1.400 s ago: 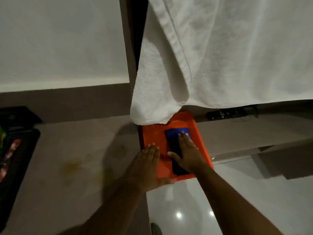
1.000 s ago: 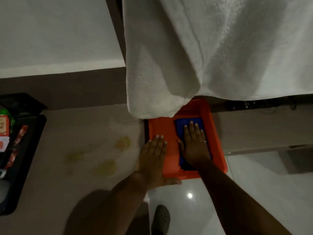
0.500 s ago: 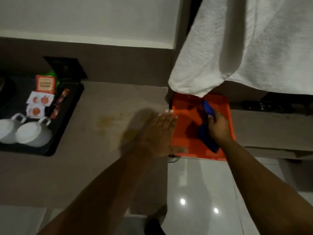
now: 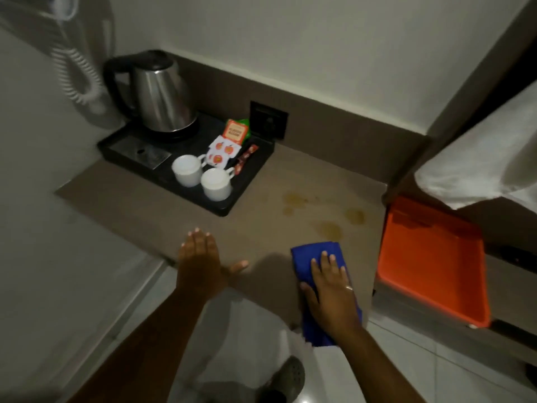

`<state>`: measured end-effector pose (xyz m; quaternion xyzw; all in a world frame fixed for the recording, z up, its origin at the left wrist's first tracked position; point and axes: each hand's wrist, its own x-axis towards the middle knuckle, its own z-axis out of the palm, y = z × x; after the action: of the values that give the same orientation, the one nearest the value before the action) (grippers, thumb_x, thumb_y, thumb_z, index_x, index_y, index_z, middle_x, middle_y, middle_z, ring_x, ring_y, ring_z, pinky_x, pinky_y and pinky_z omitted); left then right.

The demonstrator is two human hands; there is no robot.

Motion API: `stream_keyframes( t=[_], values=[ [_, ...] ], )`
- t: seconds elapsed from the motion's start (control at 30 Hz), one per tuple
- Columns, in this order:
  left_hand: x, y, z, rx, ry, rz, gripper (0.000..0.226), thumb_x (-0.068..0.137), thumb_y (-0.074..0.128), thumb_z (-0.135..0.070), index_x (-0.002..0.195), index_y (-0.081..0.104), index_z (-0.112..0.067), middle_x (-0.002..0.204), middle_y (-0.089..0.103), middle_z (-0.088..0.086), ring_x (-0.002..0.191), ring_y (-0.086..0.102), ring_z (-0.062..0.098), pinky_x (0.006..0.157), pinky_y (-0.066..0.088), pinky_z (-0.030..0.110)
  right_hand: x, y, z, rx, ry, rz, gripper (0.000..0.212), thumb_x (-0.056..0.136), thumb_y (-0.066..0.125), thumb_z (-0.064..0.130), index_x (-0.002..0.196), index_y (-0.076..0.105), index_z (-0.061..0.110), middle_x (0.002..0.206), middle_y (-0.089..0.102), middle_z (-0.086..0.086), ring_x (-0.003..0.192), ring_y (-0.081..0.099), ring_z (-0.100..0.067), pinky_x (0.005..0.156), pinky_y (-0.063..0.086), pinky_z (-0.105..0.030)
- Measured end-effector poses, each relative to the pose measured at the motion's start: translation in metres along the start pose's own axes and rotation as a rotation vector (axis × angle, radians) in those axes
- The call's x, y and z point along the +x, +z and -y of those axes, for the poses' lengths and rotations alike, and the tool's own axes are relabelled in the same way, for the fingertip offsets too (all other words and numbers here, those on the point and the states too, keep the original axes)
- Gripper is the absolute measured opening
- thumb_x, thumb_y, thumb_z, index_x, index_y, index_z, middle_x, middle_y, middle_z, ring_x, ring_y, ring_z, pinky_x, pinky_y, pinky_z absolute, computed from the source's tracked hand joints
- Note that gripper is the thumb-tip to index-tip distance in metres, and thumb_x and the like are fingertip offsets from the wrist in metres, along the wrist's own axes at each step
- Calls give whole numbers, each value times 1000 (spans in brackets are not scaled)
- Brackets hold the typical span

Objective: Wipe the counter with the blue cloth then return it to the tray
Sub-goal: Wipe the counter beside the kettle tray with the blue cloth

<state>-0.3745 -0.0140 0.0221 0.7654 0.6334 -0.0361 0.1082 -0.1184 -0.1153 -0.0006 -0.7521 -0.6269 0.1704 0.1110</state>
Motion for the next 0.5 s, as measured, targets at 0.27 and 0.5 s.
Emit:
stream_keyframes(
  t=[0.27,0.5],
  values=[
    [28,22,9,-99,-119,-98,133,66,1,-92,150,21,9,158,18,36,148,16,48,121,14,56,7,-3,-42,-183,116,-83,60,100,18,42,149,14,8,160,10,-14,148,6,-27,120,4,-45],
    [58,42,14,-130,-214,-140,141,59,15,-103,152,16,2,159,15,34,146,13,52,117,11,67,82,-3,-11,-199,306,-131,62,100,20,40,149,13,3,160,9,-17,148,5,-31,120,4,-47]
  ],
)
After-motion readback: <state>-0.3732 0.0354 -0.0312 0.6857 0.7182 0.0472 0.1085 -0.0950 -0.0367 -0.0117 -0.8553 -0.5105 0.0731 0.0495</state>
